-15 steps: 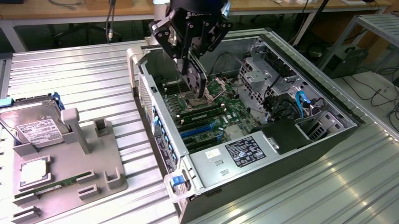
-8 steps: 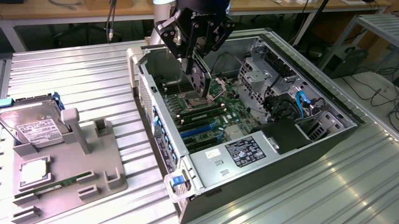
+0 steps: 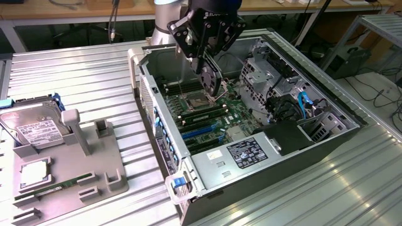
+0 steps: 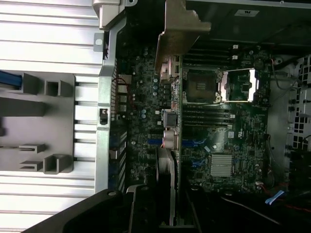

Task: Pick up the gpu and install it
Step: 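Pick up the gpu and move the gpu toward the slot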

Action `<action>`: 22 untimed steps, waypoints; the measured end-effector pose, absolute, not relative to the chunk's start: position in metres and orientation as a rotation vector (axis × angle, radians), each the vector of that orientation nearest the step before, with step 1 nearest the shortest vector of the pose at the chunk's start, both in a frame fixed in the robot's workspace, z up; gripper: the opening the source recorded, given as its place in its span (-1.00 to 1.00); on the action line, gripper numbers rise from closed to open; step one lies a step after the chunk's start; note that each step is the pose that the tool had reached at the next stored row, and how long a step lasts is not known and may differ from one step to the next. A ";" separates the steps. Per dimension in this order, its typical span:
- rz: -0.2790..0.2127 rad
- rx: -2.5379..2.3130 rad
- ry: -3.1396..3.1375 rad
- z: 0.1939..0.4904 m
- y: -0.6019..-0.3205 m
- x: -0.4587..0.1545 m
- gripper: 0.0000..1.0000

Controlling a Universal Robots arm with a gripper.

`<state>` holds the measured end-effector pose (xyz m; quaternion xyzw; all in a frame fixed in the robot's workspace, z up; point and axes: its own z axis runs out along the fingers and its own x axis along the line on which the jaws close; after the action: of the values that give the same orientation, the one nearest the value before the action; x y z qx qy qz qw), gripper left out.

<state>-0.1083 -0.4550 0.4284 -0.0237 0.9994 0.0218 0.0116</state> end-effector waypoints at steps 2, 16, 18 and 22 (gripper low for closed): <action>0.068 -0.066 3.117 0.428 -0.455 -0.104 -0.44; 0.068 -0.052 3.117 0.427 -0.454 -0.065 -0.44; 0.068 -0.050 3.117 0.427 -0.454 -0.059 -0.44; 0.068 -0.046 3.117 0.427 -0.453 -0.045 -0.44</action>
<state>-0.0454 -0.4534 0.4268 -0.0148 0.9996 0.0218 0.0118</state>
